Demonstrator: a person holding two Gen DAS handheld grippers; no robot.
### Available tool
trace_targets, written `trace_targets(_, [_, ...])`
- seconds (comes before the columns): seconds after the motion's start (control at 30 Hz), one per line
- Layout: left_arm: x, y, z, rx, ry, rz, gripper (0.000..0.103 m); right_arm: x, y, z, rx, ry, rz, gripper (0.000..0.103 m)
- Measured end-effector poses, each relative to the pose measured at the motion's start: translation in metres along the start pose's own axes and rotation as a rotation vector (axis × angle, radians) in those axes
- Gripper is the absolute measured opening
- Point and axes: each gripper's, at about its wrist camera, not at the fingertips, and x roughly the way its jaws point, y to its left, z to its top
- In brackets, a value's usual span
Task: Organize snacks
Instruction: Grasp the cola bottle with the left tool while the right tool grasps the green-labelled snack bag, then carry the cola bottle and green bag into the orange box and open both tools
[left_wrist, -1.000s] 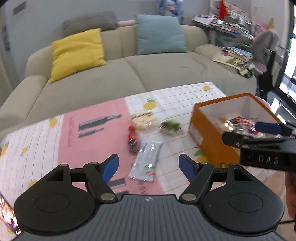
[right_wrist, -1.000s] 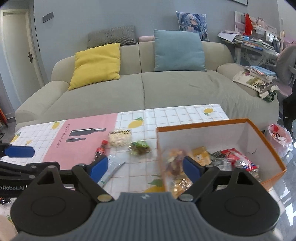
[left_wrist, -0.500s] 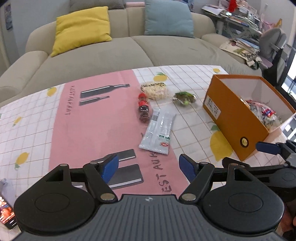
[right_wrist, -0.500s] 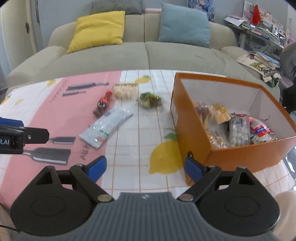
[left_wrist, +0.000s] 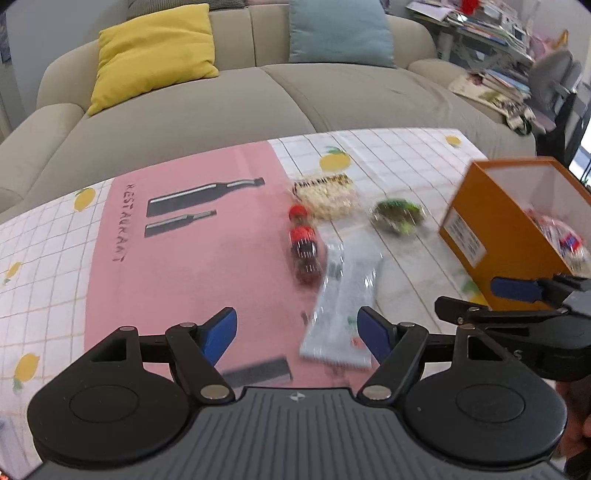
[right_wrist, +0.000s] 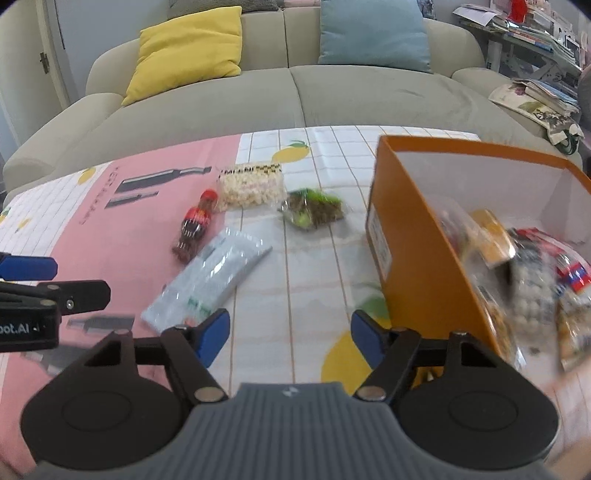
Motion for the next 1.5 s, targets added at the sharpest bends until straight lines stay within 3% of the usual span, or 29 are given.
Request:
trace_targets(0.1, [0.015,0.001,0.013,0.01,-0.005,0.0,0.084,0.02,0.004,0.016,-0.013,-0.015,-0.014,0.069])
trace_targets(0.33, [0.058,0.003,0.04,-0.002,-0.002,-0.026,0.081,0.059,0.016,0.05,-0.183,-0.083,-0.082,0.065])
trace_targets(0.63, [0.103,0.002,0.056,-0.041,0.008,-0.048,0.081,0.094,0.028,0.066,-0.34,-0.146,-0.146,0.066])
trace_targets(1.07, [0.131,0.003,0.054,-0.072,0.062,-0.038,0.07,0.124,0.028,0.07,-0.344,-0.068,-0.153,0.064])
trace_targets(1.23, [0.136,0.004,0.051,-0.079,0.084,-0.035,0.055,0.132,0.028,0.07,-0.356,-0.053,-0.176,0.057])
trace_targets(1.37, [0.134,0.008,0.045,-0.09,0.068,-0.045,0.035,0.13,0.025,0.07,-0.341,-0.057,-0.167,0.044])
trace_targets(1.5, [0.128,0.01,0.039,-0.091,0.069,-0.046,0.034,0.125,0.028,0.066,-0.361,-0.059,-0.125,0.041])
